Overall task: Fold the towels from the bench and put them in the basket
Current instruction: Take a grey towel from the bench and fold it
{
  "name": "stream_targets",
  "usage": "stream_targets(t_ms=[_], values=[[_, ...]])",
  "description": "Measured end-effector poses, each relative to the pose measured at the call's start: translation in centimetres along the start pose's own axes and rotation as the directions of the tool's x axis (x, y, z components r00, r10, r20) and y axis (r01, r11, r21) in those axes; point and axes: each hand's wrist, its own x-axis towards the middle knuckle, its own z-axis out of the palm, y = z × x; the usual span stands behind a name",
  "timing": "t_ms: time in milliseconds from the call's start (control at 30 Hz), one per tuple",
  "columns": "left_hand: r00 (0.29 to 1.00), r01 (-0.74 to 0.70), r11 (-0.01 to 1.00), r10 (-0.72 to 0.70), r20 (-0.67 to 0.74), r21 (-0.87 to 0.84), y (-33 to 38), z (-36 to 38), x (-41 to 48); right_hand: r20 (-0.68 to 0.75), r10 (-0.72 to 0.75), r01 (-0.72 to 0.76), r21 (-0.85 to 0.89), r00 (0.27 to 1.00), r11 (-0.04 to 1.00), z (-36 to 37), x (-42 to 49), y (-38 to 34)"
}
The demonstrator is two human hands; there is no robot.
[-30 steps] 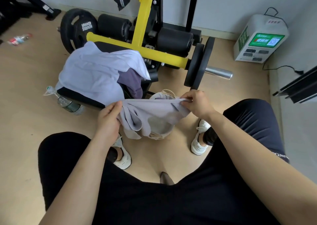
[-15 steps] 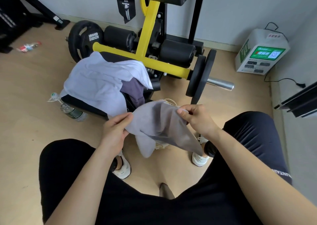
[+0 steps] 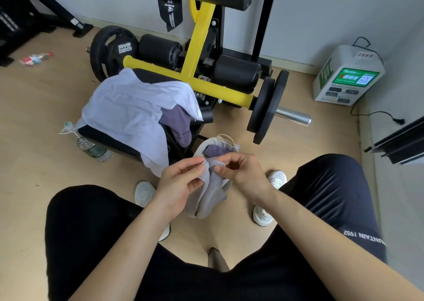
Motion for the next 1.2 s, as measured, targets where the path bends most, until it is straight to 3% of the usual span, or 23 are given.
stream_targets(t_ms=[100,333,567,767,867,1100,1200], values=[[1.000,0.011,1.000,-0.011,0.004,-0.011,0.0,0.1,0.0,-0.059,-0.049,0.046,-0.043,0.997,0.998,0.6,-0.2,0.2],[1.000,0.029,0.999,-0.029,-0.004,-0.046,0.2,0.0,0.0,0.043,-0.088,0.094,-0.161,0.995,0.982,1.0,-0.7,0.1],[0.997,-0.023,1.000,0.023,0.073,-0.002,0.0,0.0,-0.2,0.043,-0.081,0.082,-0.041,0.996,0.996,0.8,-0.5,0.0],[0.997,-0.046,0.997,0.043,0.058,0.057,-0.2,0.0,-0.2,0.034,-0.097,0.100,-0.094,0.995,0.991,0.8,-0.3,0.0],[0.996,-0.070,0.991,0.063,0.055,0.118,-0.2,0.0,-0.3,0.061,-0.162,0.172,-0.247,0.985,0.954,0.5,-0.1,0.1],[0.986,-0.165,0.928,0.163,0.034,0.333,-0.4,-0.2,-0.6,0.130,-0.180,0.215,-0.346,0.975,0.913,0.3,0.1,-0.4],[0.953,-0.303,0.834,0.262,0.152,0.461,-0.5,-0.4,-0.7,0.093,-0.155,0.178,-0.369,0.984,0.912,0.2,0.4,-0.2]])
